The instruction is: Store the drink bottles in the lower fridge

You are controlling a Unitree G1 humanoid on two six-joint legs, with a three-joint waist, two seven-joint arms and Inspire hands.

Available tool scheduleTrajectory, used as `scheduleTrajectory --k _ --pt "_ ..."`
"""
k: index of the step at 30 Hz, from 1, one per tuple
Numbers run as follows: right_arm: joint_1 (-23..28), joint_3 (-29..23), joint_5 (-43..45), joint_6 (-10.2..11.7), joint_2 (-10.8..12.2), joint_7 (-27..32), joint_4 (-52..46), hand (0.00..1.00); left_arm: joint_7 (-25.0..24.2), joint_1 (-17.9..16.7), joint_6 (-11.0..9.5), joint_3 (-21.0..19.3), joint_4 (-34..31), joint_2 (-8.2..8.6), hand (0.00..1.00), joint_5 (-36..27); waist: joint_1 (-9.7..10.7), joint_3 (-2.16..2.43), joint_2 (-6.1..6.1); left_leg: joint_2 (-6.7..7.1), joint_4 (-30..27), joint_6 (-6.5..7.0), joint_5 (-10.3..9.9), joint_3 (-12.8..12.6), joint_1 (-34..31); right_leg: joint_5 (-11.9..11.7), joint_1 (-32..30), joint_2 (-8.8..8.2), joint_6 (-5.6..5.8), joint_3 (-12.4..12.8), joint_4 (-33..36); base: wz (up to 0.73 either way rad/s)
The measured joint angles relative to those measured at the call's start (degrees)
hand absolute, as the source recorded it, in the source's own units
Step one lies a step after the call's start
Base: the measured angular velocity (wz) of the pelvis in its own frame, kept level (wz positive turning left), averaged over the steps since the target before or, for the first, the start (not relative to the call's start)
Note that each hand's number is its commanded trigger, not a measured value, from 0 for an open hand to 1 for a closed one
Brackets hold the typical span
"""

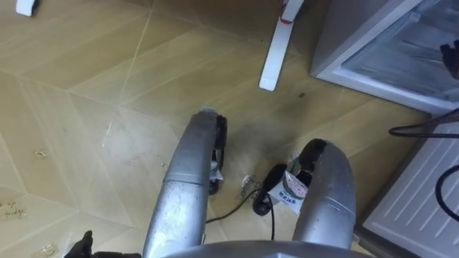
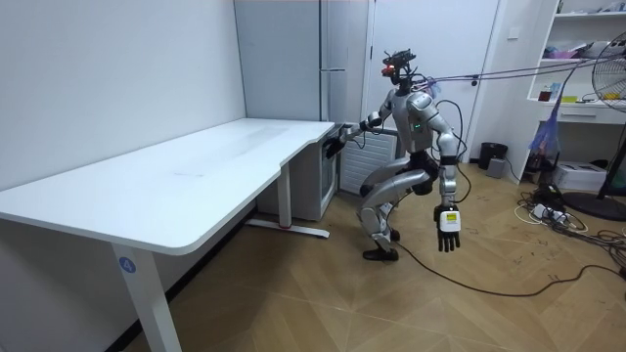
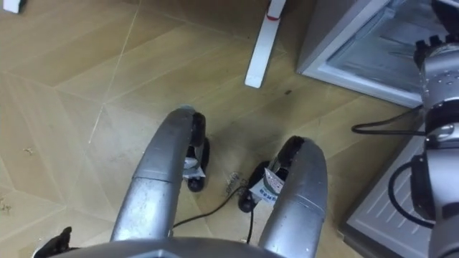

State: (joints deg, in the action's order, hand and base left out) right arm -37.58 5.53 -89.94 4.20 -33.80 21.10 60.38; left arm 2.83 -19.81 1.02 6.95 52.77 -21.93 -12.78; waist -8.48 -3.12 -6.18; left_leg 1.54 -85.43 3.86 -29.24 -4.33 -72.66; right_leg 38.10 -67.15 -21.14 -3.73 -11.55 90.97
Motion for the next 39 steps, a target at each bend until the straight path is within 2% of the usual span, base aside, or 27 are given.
scheduleTrajectory --k 7,13,17,20,21,22,26,28,30,33,35,36,39 --pt "0.0 0.0 -0.3 0.1 0.0 1.2 0.0 0.0 0.3 -1.1 -0.1 0.0 -0.9 -0.12 0.0 0.0 -0.8 0.13 0.61 0.22 0.6 -0.05 0.0 0.1 1.2 0.0 1.1 0.01 0.03 0.0 -0.4 0.0" --pt "0.6 0.0 -0.2 0.2 0.0 1.2 0.0 0.0 -0.2 -1.5 0.0 0.1 -2.4 -0.18 0.0 0.0 -1.1 0.12 0.6 0.16 1.0 -0.87 0.5 0.3 1.9 0.0 1.7 0.19 -0.01 -0.2 -0.8 0.01" --pt "4.0 -0.1 -0.2 0.1 0.0 -0.8 0.1 0.0 -1.0 -2.1 -0.1 0.2 -2.9 -0.21 0.0 0.0 -1.6 0.11 0.93 0.18 3.9 -1.32 0.8 1.1 5.1 -0.1 5.8 0.34 0.22 -1.9 -4.0 0.1" --pt "7.8 -0.1 1.4 -0.4 0.0 -5.7 2.3 0.0 -1.1 -2.5 0.4 0.6 -3.4 -0.19 0.0 0.1 -1.5 0.12 1.2 0.11 7.4 -1.54 1.2 1.4 8.9 -0.4 10.5 0.23 0.82 -3.6 -7.8 0.18" --pt "8.8 0.0 3.3 -1.1 0.0 -8.1 3.8 0.0 -1.1 -2.4 0.4 0.7 -3.3 -0.18 0.0 0.1 -1.4 0.12 1.19 0.1 9.2 -1.5 1.7 1.4 10.3 -0.7 12.2 0.28 1.31 -4.3 -9.5 0.21" --pt "9.5 0.0 4.2 -1.4 0.0 -9.4 4.6 0.0 -1.2 -2.4 0.4 0.7 -3.3 -0.19 0.0 0.1 -1.4 0.15 1.17 0.08 10.1 -1.48 1.9 1.4 10.9 -1.0 12.9 0.34 1.3 -4.5 -10.4 0.18" --pt "14.1 0.0 13.8 -2.7 0.0 -18.7 9.8 0.0 -1.4 -2.5 1.0 -0.2 -2.9 -0.2 0.0 0.0 -1.5 0.37 1.25 -0.62 15.4 -1.53 2.7 2.1 15.7 -2.3 18.6 2.39 1.72 -6.6 -16.9 0.05" --pt "14.5 0.7 18.3 -3.1 0.0 -22.4 13.0 0.0 -2.1 -2.1 1.1 -0.4 -1.7 -0.2 0.0 0.0 -1.3 0.45 1.22 -0.64 17.8 -1.71 2.8 2.1 18.4 -2.7 21.3 2.63 1.84 -7.3 -19.4 0.0" --pt "16.4 1.0 25.1 -3.8 -0.1 -26.7 15.6 0.0 -2.3 -1.8 1.0 -1.3 -1.3 -0.17 0.0 0.2 -1.1 0.73 1.18 -0.7 21.1 -2.12 3.1 2.9 21.7 -3.4 25.1 2.81 1.76 -8.8 -23.2 0.05" --pt "19.8 1.9 32.7 -4.6 0.0 -31.0 16.6 0.0 -2.5 -0.6 1.2 -1.6 -0.4 -0.15 0.0 2.7 -1.0 0.9 1.47 -0.82 24.6 -2.5 3.3 3.1 26.1 -4.1 30.1 4.29 2.21 -10.1 -27.6 0.06" --pt "22.1 2.4 38.9 -5.2 0.1 -33.0 17.1 0.0 -2.5 0.5 1.1 -1.5 0.2 -0.12 0.0 5.0 -0.6 1.28 2.01 -0.99 26.3 -2.66 3.4 3.5 28.4 -4.4 33.1 5.03 2.64 -11.2 -30.3 0.17" --pt "23.2 2.4 42.1 -5.5 0.4 -33.6 17.4 0.0 -2.5 1.0 1.0 -1.2 0.3 0.06 0.0 5.1 -0.4 1.6 2.65 -1.2 27.5 -2.73 3.4 4.0 29.8 -4.7 35.2 5.44 2.78 -12.3 -32.2 0.15" --pt "26.0 3.7 46.3 -5.5 1.6 -34.8 17.7 0.0 -2.4 2.0 0.6 -1.2 1.5 0.31 0.0 5.9 -0.1 1.65 2.7 -2.15 31.5 -3.05 3.8 3.2 34.8 -5.8 39.8 6.46 3.2 -12.3 -36.7 -0.07"
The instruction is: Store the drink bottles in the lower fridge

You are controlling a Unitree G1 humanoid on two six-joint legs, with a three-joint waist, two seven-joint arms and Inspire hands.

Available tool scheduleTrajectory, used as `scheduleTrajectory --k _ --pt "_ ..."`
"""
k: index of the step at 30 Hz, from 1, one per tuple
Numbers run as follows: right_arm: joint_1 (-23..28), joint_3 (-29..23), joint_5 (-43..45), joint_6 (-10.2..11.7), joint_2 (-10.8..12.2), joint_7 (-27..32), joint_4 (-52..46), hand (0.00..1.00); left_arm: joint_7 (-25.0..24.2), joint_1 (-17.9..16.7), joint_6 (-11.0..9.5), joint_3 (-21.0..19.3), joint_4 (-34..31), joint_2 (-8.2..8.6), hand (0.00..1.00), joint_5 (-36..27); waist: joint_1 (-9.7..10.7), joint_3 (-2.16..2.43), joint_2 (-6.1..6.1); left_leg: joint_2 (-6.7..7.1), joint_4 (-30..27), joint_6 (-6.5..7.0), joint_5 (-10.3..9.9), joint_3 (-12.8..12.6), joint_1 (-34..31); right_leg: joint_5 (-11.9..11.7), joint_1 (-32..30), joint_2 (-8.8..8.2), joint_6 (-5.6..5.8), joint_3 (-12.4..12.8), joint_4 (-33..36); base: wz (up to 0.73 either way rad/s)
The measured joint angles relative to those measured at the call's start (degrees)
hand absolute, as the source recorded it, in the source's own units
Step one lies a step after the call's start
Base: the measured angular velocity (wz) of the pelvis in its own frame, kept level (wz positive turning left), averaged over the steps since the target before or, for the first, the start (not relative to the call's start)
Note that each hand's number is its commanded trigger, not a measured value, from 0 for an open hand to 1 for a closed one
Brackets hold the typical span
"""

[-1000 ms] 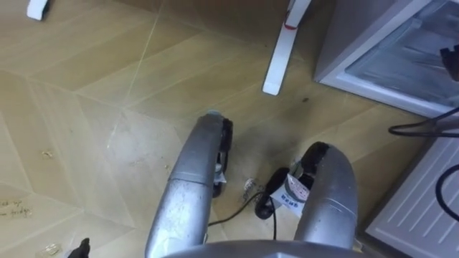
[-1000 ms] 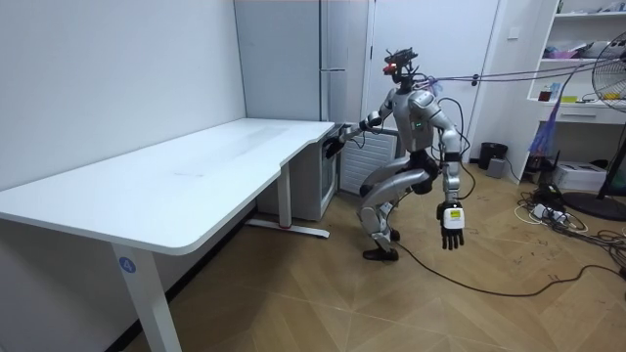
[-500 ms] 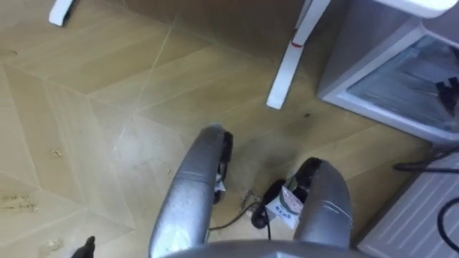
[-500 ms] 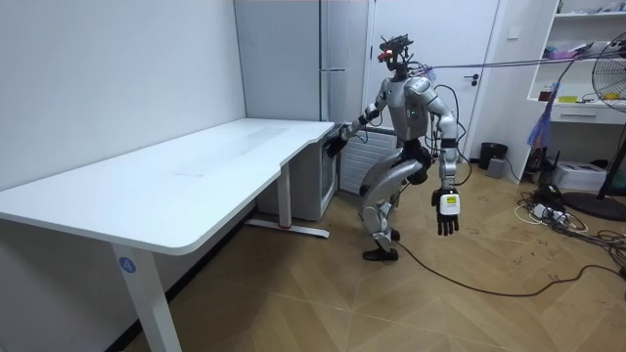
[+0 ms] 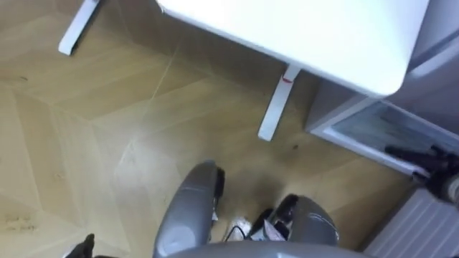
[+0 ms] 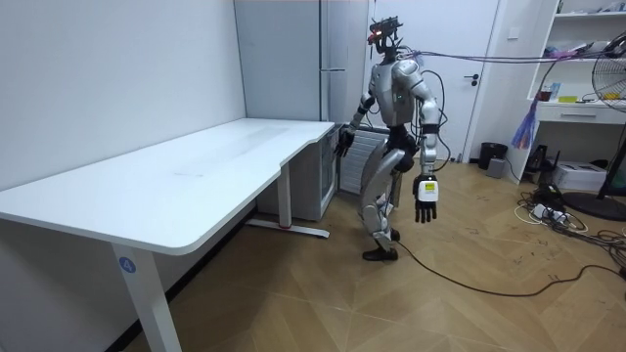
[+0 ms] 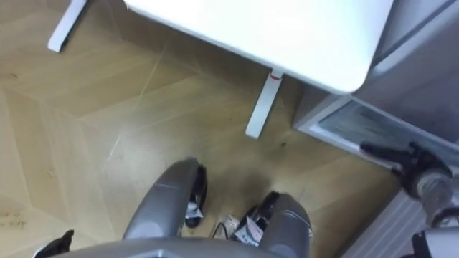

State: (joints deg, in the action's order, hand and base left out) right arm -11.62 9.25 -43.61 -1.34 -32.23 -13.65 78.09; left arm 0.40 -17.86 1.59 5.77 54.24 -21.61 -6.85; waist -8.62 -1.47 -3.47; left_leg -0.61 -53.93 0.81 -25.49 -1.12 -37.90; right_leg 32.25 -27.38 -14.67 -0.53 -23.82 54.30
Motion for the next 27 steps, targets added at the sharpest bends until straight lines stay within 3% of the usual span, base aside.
scheduleTrajectory --k 4,8,10,12,15,20,23,27 --pt "3.4 0.7 5.6 -0.1 2.9 -0.2 -0.4 0.0 0.5 1.7 0.0 -0.2 1.4 0.39 0.0 0.2 0.7 0.14 -0.44 -0.38 4.6 -0.37 0.9 -0.5 5.0 -1.3 4.7 1.35 0.44 -0.2 -5.0 -0.05" --pt "8.6 0.6 11.3 0.0 7.5 -0.3 -2.3 0.0 0.9 2.7 -0.3 -0.2 2.6 1.57 0.0 2.9 2.5 0.48 0.13 -0.97 8.4 -0.9 1.2 -0.5 10.8 -2.7 11.3 3.82 0.89 -1.2 -11.2 0.0" --pt "11.5 0.7 12.3 0.1 9.1 -0.3 -3.1 0.0 2.0 3.1 -0.3 -0.2 3.3 2.52 0.0 3.1 3.0 0.68 0.02 -1.58 11.4 -1.07 1.4 -1.8 14.5 -3.7 14.0 4.24 1.01 -0.8 -14.3 -0.21" --pt "15.2 -0.6 13.4 0.2 11.2 -0.3 -5.0 0.0 3.1 2.7 -0.3 -1.0 3.6 4.23 0.0 4.6 4.0 1.08 0.85 -1.82 14.8 -1.43 2.0 -2.0 18.9 -5.4 18.7 5.88 1.44 -0.5 -19.5 -0.14" --pt "19.4 -2.8 14.0 0.4 13.2 -0.3 -8.1 0.0 3.2 2.6 -0.3 -1.7 3.2 5.75 0.0 8.0 5.2 1.09 1.26 -1.75 18.9 -1.68 2.8 -2.8 23.8 -6.9 23.0 6.81 1.86 0.2 -24.1 -0.15" --pt "20.3 -3.9 16.3 0.9 15.4 -1.5 -9.5 0.0 3.5 2.7 -0.3 -2.5 3.0 7.42 0.0 9.9 7.2 1.26 1.12 -1.66 23.5 -2.08 3.6 -3.6 28.4 -8.4 25.6 7.87 1.84 2.1 -27.4 -0.29" --pt "20.1 -3.9 17.2 1.2 16.5 -1.5 -9.5 0.0 4.1 2.5 -0.3 -2.8 3.4 7.96 0.0 9.9 7.2 0.97 0.98 -1.81 26.5 -2.55 4.3 -3.4 32.2 -9.9 28.3 9.13 1.8 3.9 -30.8 -0.33" --pt "19.7 -4.2 17.7 1.3 17.3 -1.5 -9.5 0.0 4.0 2.2 -0.2 -4.9 3.8 8.84 0.0 11.5 7.1 1.04 0.76 -2.12 29.8 -2.9 4.8 -1.7 35.7 -12.1 31.2 11.15 1.5 6.7 -35.7 -0.36"
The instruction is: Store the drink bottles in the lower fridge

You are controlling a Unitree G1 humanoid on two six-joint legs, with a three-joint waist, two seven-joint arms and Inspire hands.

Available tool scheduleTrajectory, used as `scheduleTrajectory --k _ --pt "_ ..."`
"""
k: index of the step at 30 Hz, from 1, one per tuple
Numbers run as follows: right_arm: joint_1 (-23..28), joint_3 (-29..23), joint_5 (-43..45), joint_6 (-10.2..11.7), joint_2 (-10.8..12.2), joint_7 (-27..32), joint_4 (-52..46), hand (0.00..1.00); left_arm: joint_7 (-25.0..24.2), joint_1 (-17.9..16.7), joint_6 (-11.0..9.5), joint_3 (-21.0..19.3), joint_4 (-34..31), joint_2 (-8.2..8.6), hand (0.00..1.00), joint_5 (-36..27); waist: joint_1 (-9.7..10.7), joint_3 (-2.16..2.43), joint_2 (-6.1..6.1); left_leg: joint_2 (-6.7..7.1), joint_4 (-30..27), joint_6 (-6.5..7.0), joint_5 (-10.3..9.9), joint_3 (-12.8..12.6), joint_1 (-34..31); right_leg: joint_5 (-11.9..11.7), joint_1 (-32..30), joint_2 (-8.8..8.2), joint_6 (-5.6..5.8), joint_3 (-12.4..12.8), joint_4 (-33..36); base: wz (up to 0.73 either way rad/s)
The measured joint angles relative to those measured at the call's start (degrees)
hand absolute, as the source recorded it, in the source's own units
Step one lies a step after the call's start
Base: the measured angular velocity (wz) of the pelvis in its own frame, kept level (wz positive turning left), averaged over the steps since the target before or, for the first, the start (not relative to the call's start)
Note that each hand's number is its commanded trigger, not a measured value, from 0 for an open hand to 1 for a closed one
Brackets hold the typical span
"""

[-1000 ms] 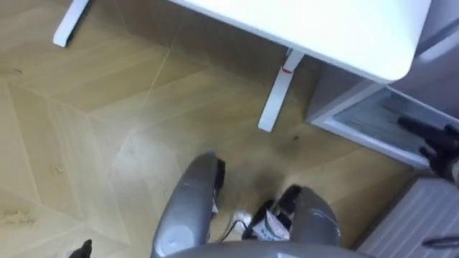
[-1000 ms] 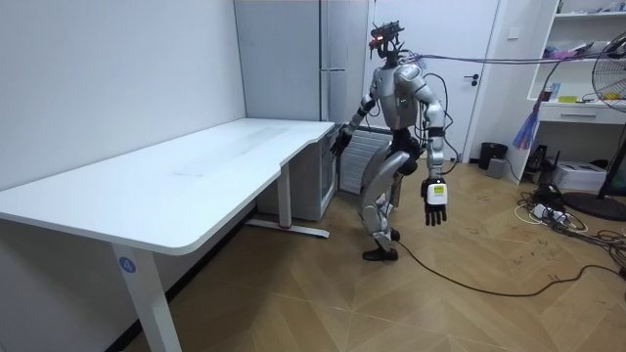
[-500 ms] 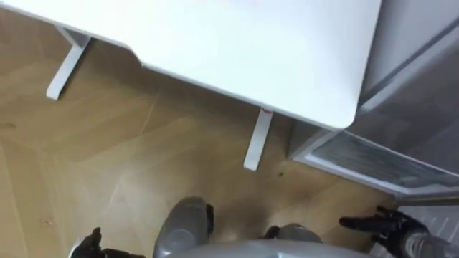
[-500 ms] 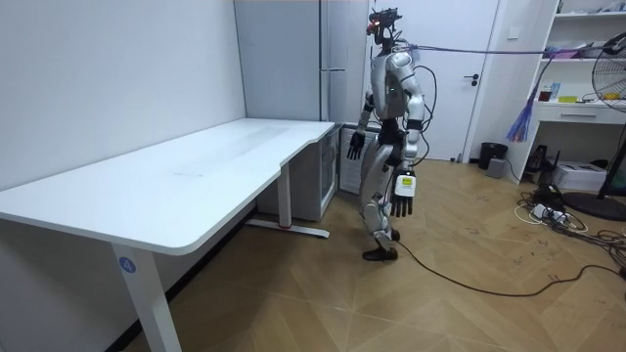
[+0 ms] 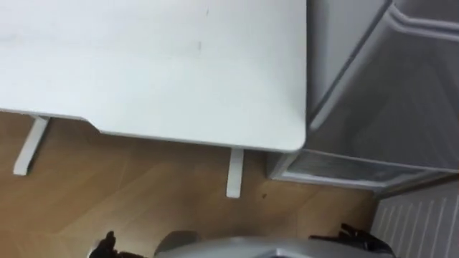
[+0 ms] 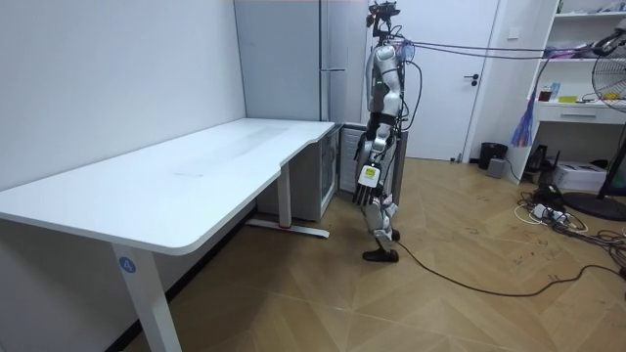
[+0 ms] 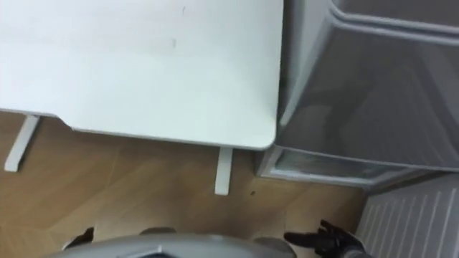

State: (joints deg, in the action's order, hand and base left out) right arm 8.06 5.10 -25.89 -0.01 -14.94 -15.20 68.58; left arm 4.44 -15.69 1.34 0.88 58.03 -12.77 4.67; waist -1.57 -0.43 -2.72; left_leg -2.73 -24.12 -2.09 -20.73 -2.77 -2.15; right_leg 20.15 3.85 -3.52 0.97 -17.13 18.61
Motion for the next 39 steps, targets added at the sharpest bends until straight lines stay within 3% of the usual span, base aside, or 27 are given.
scheduleTrajectory --k 4,7,13,14,15,16,17,18,19,21,22,23,24,25,26,29,34,39 --pt "0.1 -0.2 0.3 -0.1 0.5 -0.4 0.0 0.0 -0.6 -0.6 1.0 -2.9 0.1 0.78 0.0 0.5 -0.1 -0.08 0.14 -0.36 0.9 -0.01 0.0 1.3 2.1 -1.7 2.2 1.47 -0.27 2.6 -3.5 -0.34" --pt "0.2 -0.4 1.0 -0.1 1.2 -0.5 0.4 0.0 -1.4 -0.8 1.6 -4.4 0.1 0.77 0.0 0.7 -0.1 -0.02 -0.4 -0.59 2.0 -0.01 0.0 1.6 4.0 -2.3 3.7 2.09 -0.44 4.0 -5.1 -0.25" --pt "1.2 -2.0 0.8 -0.3 2.1 -0.7 2.2 0.0 -3.0 0.3 2.4 -5.2 0.1 1.0 0.0 2.6 1.1 0.16 -0.37 -0.73 5.2 0.12 0.1 5.2 7.6 -3.1 5.5 2.87 -0.77 4.6 -5.6 -0.05" --pt "0.8 -2.2 0.4 -0.2 2.3 -0.4 3.1 0.0 -3.0 0.8 2.4 -5.2 0.1 1.07 0.0 2.6 1.0 0.08 0.16 -1.09 7.1 0.35 0.5 8.0 9.3 -3.1 4.3 3.11 -0.77 4.4 -2.6 -0.48" --pt "0.8 -2.7 -0.3 0.1 2.3 -0.4 3.1 0.0 -2.9 0.6 2.4 -5.2 0.2 1.24 0.0 2.6 0.8 -0.34 1.05 -2.95 9.6 0.79 1.3 13.7 11.6 -1.6 1.0 4.42 -1.58 4.8 2.6 -0.61" --pt "0.8 -3.0 -0.5 0.4 2.3 -0.3 2.8 0.0 -2.9 0.5 2.3 -5.6 0.2 1.28 0.0 2.6 1.0 -0.1 2.07 -4.27 10.2 0.76 1.3 16.1 11.9 -0.8 -0.8 6.63 -2.47 6.8 1.3 -0.91" --pt "-0.5 -3.0 -0.3 1.1 3.0 -0.3 1.8 0.0 -2.9 0.8 2.2 -8.1 0.5 1.16 0.0 2.9 1.3 -0.04 2.7 -5.72 9.8 0.35 1.1 16.3 10.5 -4.9 -4.7 9.07 -4.82 9.2 -6.0 -0.41" --pt "-0.2 -3.7 0.4 1.8 3.9 -0.2 0.7 0.0 -3.0 2.0 2.3 -9.9 2.4 1.06 0.0 3.6 4.0 -0.24 2.01 -6.25 9.0 -2.19 0.7 13.6 9.2 -10.2 -4.4 9.04 -5.68 6.5 -6.4 -0.1" --pt "0.3 -4.4 0.3 1.8 4.1 0.0 0.7 0.0 -3.0 2.6 2.2 -9.9 2.7 1.06 0.0 3.7 4.9 -0.19 1.81 -6.1 9.0 -2.71 0.9 11.5 8.8 -10.3 -4.0 8.71 -5.69 6.2 -6.7 0.62" --pt "1.0 -5.3 0.1 1.4 4.0 0.2 2.9 0.0 -3.6 3.7 0.6 -8.3 2.5 1.93 0.0 3.5 6.0 -0.64 1.15 -3.98 11.1 -2.3 1.8 4.9 7.3 -10.3 -1.1 7.45 -5.53 8.3 -8.2 0.45" --pt "0.9 -5.6 0.1 1.2 4.1 0.3 3.1 0.0 -3.6 3.8 0.6 -8.0 2.1 2.02 0.0 3.4 5.9 -0.62 1.56 -3.38 11.2 -0.49 2.8 3.7 6.5 -10.2 -0.6 7.05 -5.36 8.8 -8.3 0.06" --pt "1.1 -6.0 0.3 0.8 4.1 0.0 3.2 0.0 -3.5 3.8 0.8 -7.9 2.1 2.14 0.0 3.4 5.1 -0.35 1.49 -2.78 11.6 -0.51 4.5 2.4 6.4 -10.3 0.0 6.44 -4.97 8.6 -8.3 -0.16" --pt "1.1 -6.5 0.7 0.4 3.8 -0.5 3.3 0.0 -3.4 3.7 0.9 -7.9 2.2 2.55 0.0 3.2 4.3 -0.55 0.86 -2.37 11.5 -0.47 4.9 2.3 7.0 -10.4 0.7 6.17 -4.77 8.3 -8.6 -0.19" --pt "0.9 -6.5 0.7 0.2 3.7 -0.6 3.6 0.0 -3.3 3.8 0.9 -7.9 2.2 2.69 0.0 3.0 4.2 -0.22 1.49 -2.19 11.4 -0.44 4.9 2.3 7.4 -10.4 1.2 6.06 -4.69 7.9 -9.2 0.0" --pt "0.3 -6.8 1.0 -0.1 3.9 -0.7 4.2 0.0 -3.3 4.0 0.8 -8.0 2.6 2.92 0.0 2.9 4.2 -0.3 1.15 -1.45 11.8 -0.17 5.1 2.4 7.7 -10.3 1.8 5.73 -4.48 7.1 -9.8 0.15" --pt "-0.2 -7.0 1.1 -0.8 3.9 -0.9 5.2 0.0 -2.2 4.9 0.6 -8.1 4.0 2.97 0.0 2.9 4.1 -0.16 0.95 -1.19 12.3 0.11 5.2 1.6 7.8 -10.2 2.1 5.35 -4.12 6.2 -10.0 0.14" --pt "-0.3 -7.5 1.1 -0.9 4.0 -0.4 5.7 0.0 -1.1 5.2 0.0 -8.1 5.1 3.37 0.0 2.8 3.2 -0.11 0.77 -0.13 12.2 0.74 5.7 1.2 7.7 -9.6 2.2 4.25 -3.19 6.0 -10.0 0.03" --pt "0.1 -7.6 1.0 -1.2 4.2 -0.3 5.8 0.0 -0.3 5.3 -0.1 -8.1 6.4 3.35 0.0 2.7 3.1 0.33 0.21 0.83 11.8 1.39 6.2 1.2 7.9 -9.2 2.4 3.3 -2.34 5.9 -9.9 0.11"
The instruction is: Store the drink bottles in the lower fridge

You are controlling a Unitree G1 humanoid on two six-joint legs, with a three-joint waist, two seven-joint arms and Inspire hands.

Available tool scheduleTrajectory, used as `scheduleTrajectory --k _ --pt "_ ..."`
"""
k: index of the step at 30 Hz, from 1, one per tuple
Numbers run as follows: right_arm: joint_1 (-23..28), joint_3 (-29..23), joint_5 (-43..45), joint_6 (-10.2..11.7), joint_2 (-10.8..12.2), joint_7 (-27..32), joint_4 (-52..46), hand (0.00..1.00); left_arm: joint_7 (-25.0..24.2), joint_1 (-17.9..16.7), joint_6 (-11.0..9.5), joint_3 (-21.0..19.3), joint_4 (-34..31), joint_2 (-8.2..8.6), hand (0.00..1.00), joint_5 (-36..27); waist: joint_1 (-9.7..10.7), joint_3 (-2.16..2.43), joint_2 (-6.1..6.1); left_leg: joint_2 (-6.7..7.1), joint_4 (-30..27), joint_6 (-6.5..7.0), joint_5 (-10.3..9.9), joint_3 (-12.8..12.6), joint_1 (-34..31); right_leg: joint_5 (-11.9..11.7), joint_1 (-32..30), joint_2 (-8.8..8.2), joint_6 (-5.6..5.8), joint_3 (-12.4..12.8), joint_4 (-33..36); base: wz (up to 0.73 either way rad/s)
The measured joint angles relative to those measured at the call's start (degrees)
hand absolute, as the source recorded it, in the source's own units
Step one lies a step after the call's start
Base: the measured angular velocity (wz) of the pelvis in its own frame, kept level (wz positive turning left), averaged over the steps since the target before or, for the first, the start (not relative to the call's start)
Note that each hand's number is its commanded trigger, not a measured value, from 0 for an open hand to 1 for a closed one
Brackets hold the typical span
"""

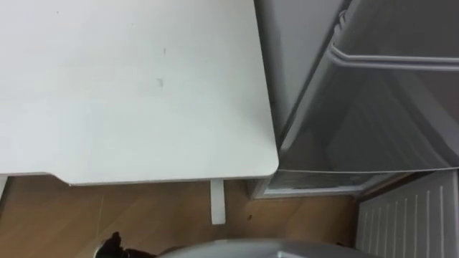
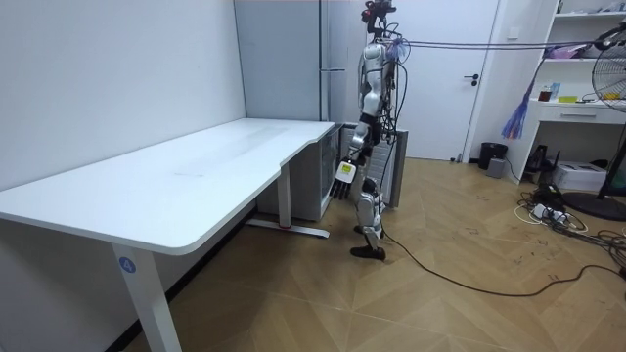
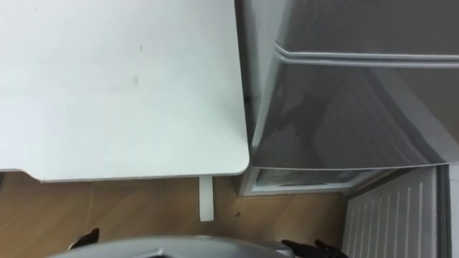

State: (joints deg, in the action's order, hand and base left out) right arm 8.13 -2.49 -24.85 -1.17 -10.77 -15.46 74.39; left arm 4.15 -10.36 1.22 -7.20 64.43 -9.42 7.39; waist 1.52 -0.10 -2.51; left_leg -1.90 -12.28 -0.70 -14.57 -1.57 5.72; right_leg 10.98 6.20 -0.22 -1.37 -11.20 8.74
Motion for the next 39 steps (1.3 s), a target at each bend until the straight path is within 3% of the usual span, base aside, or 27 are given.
scheduleTrajectory --k 12,19,24,25,27,29,30,34,36,39 --pt "0.2 -2.2 -0.2 0.0 1.2 1.1 0.0 0.0 0.5 0.1 -0.1 -1.5 0.4 0.01 0.0 0.5 -0.1 0.01 -0.57 0.51 1.0 0.33 0.2 -0.5 0.9 -0.1 0.5 -0.46 0.49 0.2 -0.1 -0.01" --pt "0.2 -3.4 4.3 0.6 1.2 2.3 -3.1 0.0 -0.7 1.0 -1.6 -1.8 0.3 -0.32 0.0 2.3 -0.2 -0.07 -0.62 0.48 0.9 0.33 0.2 -1.7 0.8 -0.1 -0.5 -0.62 0.53 1.2 0.4 -0.11" --pt "-0.5 -8.4 11.8 1.3 -1.0 4.2 -15.9 0.0 -0.9 0.7 -2.3 -2.9 0.6 -1.44 0.0 2.8 1.2 -0.38 -2.14 0.62 1.0 0.47 0.2 -3.2 0.9 -0.2 -1.6 -0.72 0.74 2.7 1.5 -0.11" --pt "-0.4 -8.9 12.0 1.4 -1.7 4.3 -17.4 0.0 -0.9 0.6 -2.6 -3.4 0.6 -1.81 0.0 3.3 1.3 -0.27 -2.43 0.61 1.0 0.47 0.2 -3.4 1.0 -0.2 -1.6 -0.73 0.79 3.0 1.6 -0.15" --pt "0.1 -11.2 14.0 1.8 -4.3 4.9 -26.4 0.0 -0.8 -0.2 -3.1 -4.0 0.6 -3.58 0.0 5.0 1.5 -0.09 -2.93 0.55 0.9 0.48 0.2 -4.6 0.9 -0.1 -2.4 -0.76 0.87 3.9 1.9 -0.21" --pt "-0.1 -12.4 15.1 1.4 -6.5 5.1 -29.3 0.0 -0.8 -0.2 -3.1 -4.1 0.6 -4.82 0.0 6.8 1.7 -0.2 -3.19 0.54 0.9 0.49 0.2 -4.7 0.7 -0.3 -2.8 -0.7 0.93 4.4 1.9 -0.14" --pt "0.6 -13.3 16.8 1.4 -7.0 5.7 -30.1 0.0 -0.7 -0.2 -3.3 -5.1 0.5 -5.13 0.0 7.1 1.6 -0.12 -3.89 0.55 0.9 0.54 0.2 -5.0 0.7 -0.3 -3.0 -0.7 0.95 4.6 2.1 -0.11" --pt "1.3 -15.3 20.0 2.4 -7.9 7.2 -36.6 0.0 -0.6 -0.6 -3.3 -6.1 0.5 -4.73 0.0 7.6 2.4 -0.17 -3.96 0.66 1.0 0.69 0.1 -6.3 0.7 -0.6 -3.3 -0.82 1.23 5.6 3.2 -0.21" --pt "2.1 -17.0 21.7 2.4 -8.2 7.2 -40.7 0.0 -0.6 -0.3 -3.3 -6.3 0.0 -4.71 0.0 8.5 3.2 0.09 -3.97 0.6 1.4 1.53 -0.2 -6.3 1.0 -0.7 -3.4 -0.68 1.37 6.3 3.3 -0.07" --pt "2.2 -20.5 22.5 2.5 -8.6 7.6 -44.8 0.0 -0.5 -0.5 -3.3 -6.8 -0.1 -4.68 0.0 8.5 4.5 0.18 -3.92 0.54 1.6 1.71 -0.1 -6.9 1.6 -0.8 -3.4 -0.78 1.59 6.4 3.8 -0.08"
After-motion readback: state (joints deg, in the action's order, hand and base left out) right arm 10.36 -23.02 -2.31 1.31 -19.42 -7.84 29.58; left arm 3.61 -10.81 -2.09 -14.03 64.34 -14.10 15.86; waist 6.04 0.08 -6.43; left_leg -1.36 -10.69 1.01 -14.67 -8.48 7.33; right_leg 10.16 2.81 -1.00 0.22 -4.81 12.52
